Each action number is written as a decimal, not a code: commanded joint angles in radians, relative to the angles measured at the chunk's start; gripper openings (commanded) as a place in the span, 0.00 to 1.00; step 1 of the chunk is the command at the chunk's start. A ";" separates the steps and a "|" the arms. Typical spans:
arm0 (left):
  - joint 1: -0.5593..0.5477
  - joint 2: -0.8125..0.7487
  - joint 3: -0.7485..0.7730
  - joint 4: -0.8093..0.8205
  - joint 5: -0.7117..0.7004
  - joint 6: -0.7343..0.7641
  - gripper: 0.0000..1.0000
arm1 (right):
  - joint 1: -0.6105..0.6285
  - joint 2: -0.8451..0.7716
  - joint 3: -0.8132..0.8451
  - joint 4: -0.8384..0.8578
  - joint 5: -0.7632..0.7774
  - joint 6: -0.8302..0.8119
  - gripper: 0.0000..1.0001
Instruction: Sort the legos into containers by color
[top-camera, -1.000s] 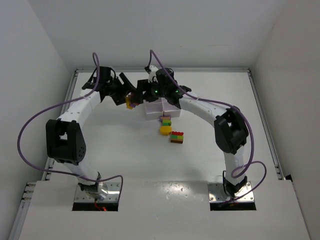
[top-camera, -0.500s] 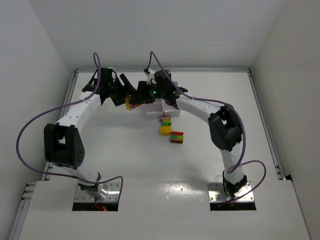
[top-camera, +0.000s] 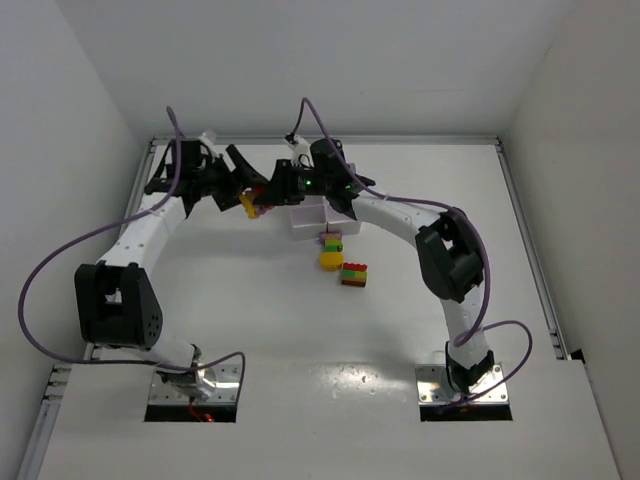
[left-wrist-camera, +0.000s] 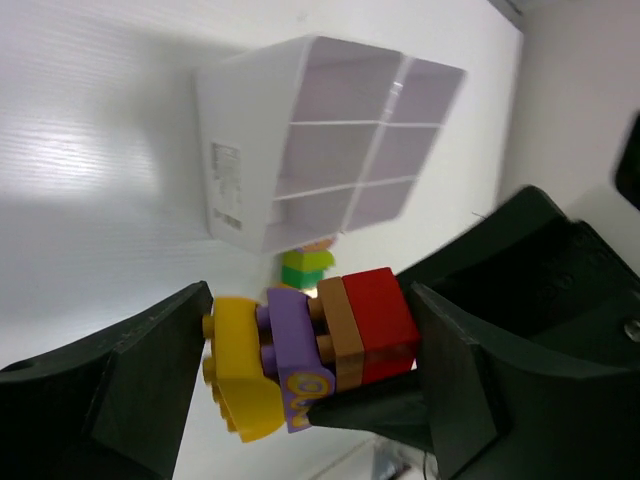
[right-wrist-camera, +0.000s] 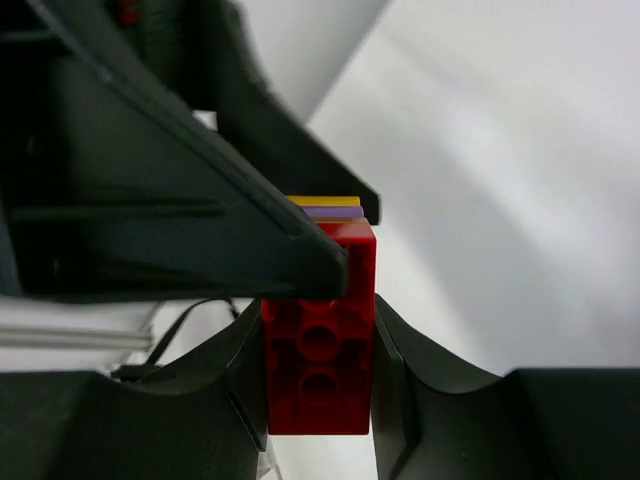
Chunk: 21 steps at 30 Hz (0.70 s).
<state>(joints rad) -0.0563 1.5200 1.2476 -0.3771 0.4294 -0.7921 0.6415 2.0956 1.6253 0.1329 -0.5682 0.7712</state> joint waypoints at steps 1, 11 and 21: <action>0.151 -0.058 0.001 0.112 0.250 0.108 0.83 | -0.054 -0.052 -0.050 0.192 -0.157 0.085 0.01; 0.276 -0.104 -0.077 0.213 0.551 0.070 1.00 | -0.115 -0.086 -0.073 0.208 -0.206 0.085 0.00; 0.257 -0.205 -0.460 0.864 0.764 0.006 0.93 | -0.103 -0.052 0.016 0.298 -0.226 0.296 0.00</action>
<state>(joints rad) 0.2081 1.3537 0.8753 0.1486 1.1118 -0.7185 0.5125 2.0823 1.5730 0.3069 -0.7597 0.9688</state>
